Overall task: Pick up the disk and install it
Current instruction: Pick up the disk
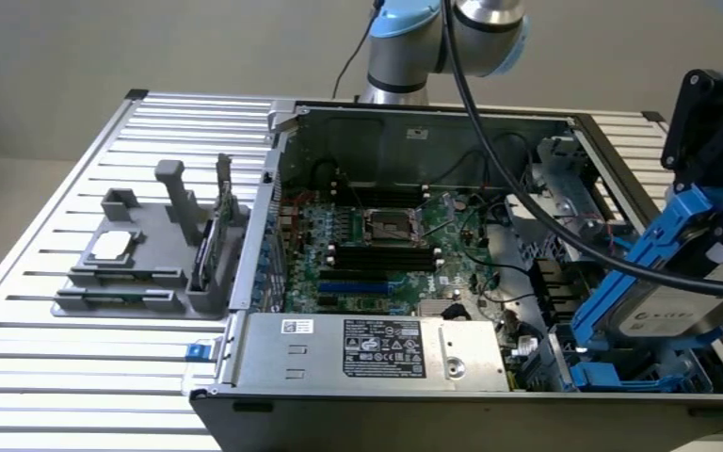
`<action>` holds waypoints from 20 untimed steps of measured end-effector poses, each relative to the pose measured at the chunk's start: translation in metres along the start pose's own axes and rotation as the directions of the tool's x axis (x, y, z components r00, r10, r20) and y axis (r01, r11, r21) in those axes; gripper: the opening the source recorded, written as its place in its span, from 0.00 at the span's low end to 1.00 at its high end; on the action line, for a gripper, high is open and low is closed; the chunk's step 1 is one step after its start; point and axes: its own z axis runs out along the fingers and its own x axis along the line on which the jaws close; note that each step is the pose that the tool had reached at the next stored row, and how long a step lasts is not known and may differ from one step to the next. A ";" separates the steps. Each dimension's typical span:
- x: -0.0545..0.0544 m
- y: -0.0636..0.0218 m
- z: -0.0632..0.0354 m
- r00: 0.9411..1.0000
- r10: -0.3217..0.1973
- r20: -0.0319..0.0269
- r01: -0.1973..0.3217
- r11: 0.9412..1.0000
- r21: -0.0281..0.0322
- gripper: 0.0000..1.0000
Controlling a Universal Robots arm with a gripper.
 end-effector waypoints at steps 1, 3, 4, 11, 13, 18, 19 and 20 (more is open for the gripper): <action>0.000 0.0000 0.0013 1.000 0.000 -0.004 0.000 1.000 0.000 0.33; -0.002 0.0000 0.0031 1.000 0.000 -0.014 0.000 1.000 0.000 0.33; -0.004 0.0000 0.0038 1.000 0.000 -0.019 0.000 1.000 0.000 0.33; -0.012 -0.0004 0.0083 0.999 0.001 -0.044 -0.001 1.000 -0.001 0.33; -0.014 -0.0005 0.0108 0.999 0.001 -0.046 -0.001 1.000 -0.001 0.33; -0.017 -0.0006 0.0137 0.999 0.001 -0.049 -0.001 1.000 -0.001 0.33; -0.017 -0.0006 0.0140 0.999 0.002 -0.049 -0.002 1.000 -0.001 0.33; -0.017 -0.0006 0.0144 0.999 0.002 -0.049 -0.002 1.000 -0.001 0.33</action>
